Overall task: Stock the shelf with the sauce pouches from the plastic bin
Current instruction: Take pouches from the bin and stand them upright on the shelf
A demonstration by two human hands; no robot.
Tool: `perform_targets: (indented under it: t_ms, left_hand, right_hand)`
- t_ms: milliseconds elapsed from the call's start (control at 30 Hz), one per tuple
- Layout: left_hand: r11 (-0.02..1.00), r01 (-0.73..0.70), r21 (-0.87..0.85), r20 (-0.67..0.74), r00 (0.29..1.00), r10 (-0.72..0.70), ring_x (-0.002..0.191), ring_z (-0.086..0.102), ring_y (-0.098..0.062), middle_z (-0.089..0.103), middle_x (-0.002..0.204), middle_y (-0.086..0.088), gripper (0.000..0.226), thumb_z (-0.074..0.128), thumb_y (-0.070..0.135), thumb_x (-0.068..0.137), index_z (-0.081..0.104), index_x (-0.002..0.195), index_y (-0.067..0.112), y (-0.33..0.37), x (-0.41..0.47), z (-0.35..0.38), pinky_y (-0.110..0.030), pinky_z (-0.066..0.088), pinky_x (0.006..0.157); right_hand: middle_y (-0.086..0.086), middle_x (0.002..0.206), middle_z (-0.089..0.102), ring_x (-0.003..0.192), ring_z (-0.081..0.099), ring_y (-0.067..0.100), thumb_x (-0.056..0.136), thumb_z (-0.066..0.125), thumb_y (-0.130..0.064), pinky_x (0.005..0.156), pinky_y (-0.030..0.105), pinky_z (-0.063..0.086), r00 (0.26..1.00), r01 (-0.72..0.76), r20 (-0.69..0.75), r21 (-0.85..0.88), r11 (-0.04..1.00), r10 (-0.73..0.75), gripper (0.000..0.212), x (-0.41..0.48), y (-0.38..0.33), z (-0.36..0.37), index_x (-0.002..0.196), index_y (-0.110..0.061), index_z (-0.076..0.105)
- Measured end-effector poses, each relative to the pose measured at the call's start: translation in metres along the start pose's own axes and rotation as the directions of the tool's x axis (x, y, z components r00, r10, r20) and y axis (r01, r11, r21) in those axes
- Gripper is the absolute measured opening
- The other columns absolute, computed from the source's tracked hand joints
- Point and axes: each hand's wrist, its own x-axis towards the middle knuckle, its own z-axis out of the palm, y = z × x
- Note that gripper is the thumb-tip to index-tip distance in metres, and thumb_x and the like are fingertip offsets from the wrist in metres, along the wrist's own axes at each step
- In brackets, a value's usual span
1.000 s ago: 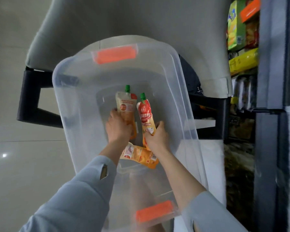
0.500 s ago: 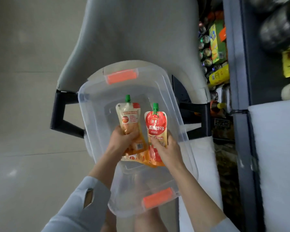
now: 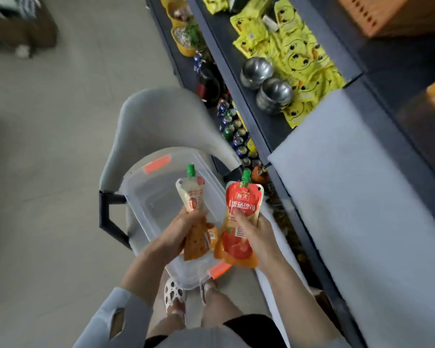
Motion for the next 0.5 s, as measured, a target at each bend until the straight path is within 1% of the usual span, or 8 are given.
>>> perform_targets:
  t_ms: [33, 100, 167, 200, 267, 333, 400, 500]
  left_hand:
    - [0.998, -0.001, 0.060, 0.028, 1.000, -0.001, 0.079, 0.064, -0.022, 0.053, 0.096, -0.014, 0.044, 0.056, 0.044, 0.089, 0.041, 0.116, 0.013, 0.004, -0.008, 0.006, -0.039, 0.056, 0.074]
    - [0.988, 0.019, 0.151, 0.053, 0.998, -0.027, 0.069, 0.060, -0.019, 0.053, 0.087, -0.011, 0.068, 0.047, 0.074, 0.077, 0.048, 0.104, 0.012, 0.012, -0.022, 0.019, -0.035, 0.056, 0.067]
    - [0.983, 0.039, 0.181, 0.061, 0.997, -0.050, 0.064, 0.053, -0.018, 0.053, 0.079, -0.009, 0.079, 0.029, 0.085, 0.079, 0.054, 0.093, 0.011, 0.016, -0.031, 0.031, -0.032, 0.051, 0.063]
    - [0.979, 0.029, 0.202, 0.070, 0.997, -0.044, 0.065, 0.052, -0.018, 0.054, 0.080, -0.008, 0.078, 0.022, 0.081, 0.083, 0.057, 0.095, 0.012, 0.018, -0.035, 0.039, -0.031, 0.049, 0.063]
    - [0.980, -0.010, 0.200, 0.103, 0.995, -0.011, 0.068, 0.052, -0.017, 0.058, 0.088, -0.009, 0.066, 0.021, 0.067, 0.094, 0.059, 0.103, 0.014, 0.021, -0.042, 0.054, -0.032, 0.047, 0.063]
    - [0.976, -0.026, 0.215, 0.160, 0.987, -0.009, 0.062, 0.053, -0.016, 0.059, 0.082, -0.009, 0.048, 0.032, 0.049, 0.100, 0.062, 0.094, 0.012, 0.025, -0.052, 0.077, -0.030, 0.045, 0.060]
    - [0.966, -0.016, 0.257, 0.234, 0.971, -0.046, 0.053, 0.053, -0.014, 0.057, 0.067, -0.005, 0.039, 0.040, 0.040, 0.100, 0.059, 0.080, 0.013, 0.027, -0.060, 0.102, -0.027, 0.044, 0.054]
    - [0.955, -0.045, 0.292, 0.399, 0.914, -0.079, 0.055, 0.057, -0.015, 0.055, 0.068, -0.008, 0.032, 0.040, 0.036, 0.101, 0.055, 0.087, 0.012, 0.028, -0.069, 0.141, -0.025, 0.049, 0.053]
  right_hand:
    - [0.001, 0.089, 0.078, 0.087, 0.074, 0.019, 0.088, 0.072, -0.035, 0.084, 0.036, 0.058, 1.000, 0.021, -0.022, 0.020, 1.000, -0.020, 0.016, -0.013, -0.005, -0.005, 0.097, -0.021, 0.071]
    - [0.000, 0.091, 0.077, 0.085, 0.075, 0.017, 0.089, 0.070, -0.036, 0.082, 0.033, 0.059, 0.995, 0.067, -0.074, 0.054, 0.996, -0.063, 0.019, -0.038, -0.014, -0.016, 0.102, -0.022, 0.069]
    - [-0.001, 0.096, 0.077, 0.087, 0.075, 0.016, 0.089, 0.069, -0.039, 0.081, 0.033, 0.059, 0.989, 0.108, -0.115, 0.084, 0.991, -0.098, 0.026, -0.060, -0.021, -0.027, 0.109, -0.024, 0.066]
    - [-0.001, 0.097, 0.077, 0.088, 0.075, 0.017, 0.089, 0.068, -0.041, 0.081, 0.034, 0.059, 0.983, 0.136, -0.134, 0.103, 0.985, -0.122, 0.027, -0.073, -0.024, -0.034, 0.111, -0.025, 0.065]
    - [-0.002, 0.095, 0.077, 0.087, 0.075, 0.019, 0.090, 0.067, -0.041, 0.080, 0.036, 0.060, 0.973, 0.180, -0.171, 0.128, 0.975, -0.157, 0.026, -0.092, -0.030, -0.046, 0.111, -0.026, 0.063]
    - [-0.003, 0.094, 0.077, 0.085, 0.075, 0.018, 0.092, 0.066, -0.037, 0.079, 0.036, 0.059, 0.952, 0.232, -0.240, 0.154, 0.960, -0.192, 0.021, -0.115, -0.035, -0.062, 0.110, -0.026, 0.064]
    - [-0.004, 0.093, 0.077, 0.085, 0.075, 0.016, 0.092, 0.066, -0.032, 0.079, 0.033, 0.059, 0.925, 0.278, -0.313, 0.170, 0.946, -0.215, 0.016, -0.134, -0.039, -0.080, 0.107, -0.026, 0.065]
    - [-0.004, 0.095, 0.077, 0.085, 0.075, 0.014, 0.091, 0.068, -0.035, 0.075, 0.030, 0.059, 0.880, 0.328, -0.422, 0.201, 0.923, -0.220, 0.016, -0.160, -0.043, -0.107, 0.105, -0.028, 0.066]
